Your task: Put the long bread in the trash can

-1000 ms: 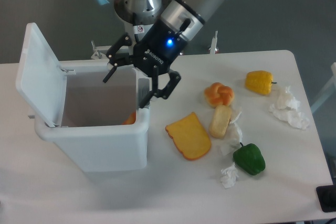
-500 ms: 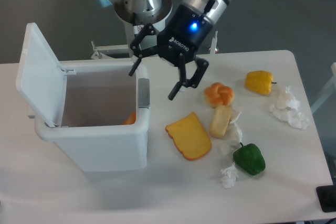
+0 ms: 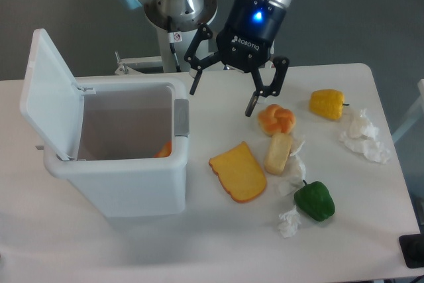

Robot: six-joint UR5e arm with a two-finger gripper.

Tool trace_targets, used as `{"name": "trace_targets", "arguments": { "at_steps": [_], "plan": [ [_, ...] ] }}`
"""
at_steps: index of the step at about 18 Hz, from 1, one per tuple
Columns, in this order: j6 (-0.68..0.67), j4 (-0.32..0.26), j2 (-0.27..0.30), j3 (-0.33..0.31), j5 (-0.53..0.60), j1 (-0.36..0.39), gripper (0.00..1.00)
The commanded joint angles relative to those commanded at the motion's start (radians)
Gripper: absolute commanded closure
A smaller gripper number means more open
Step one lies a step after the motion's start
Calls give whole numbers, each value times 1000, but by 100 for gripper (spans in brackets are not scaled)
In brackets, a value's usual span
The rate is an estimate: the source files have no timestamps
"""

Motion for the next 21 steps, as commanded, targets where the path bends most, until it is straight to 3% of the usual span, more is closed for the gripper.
{"name": "trace_targets", "arguments": {
  "at_steps": [11, 21],
  "plan": [
    [348, -5, 22, 2, 411, -28, 0],
    [388, -3, 22, -6, 436, -37, 0]
  ]
}}
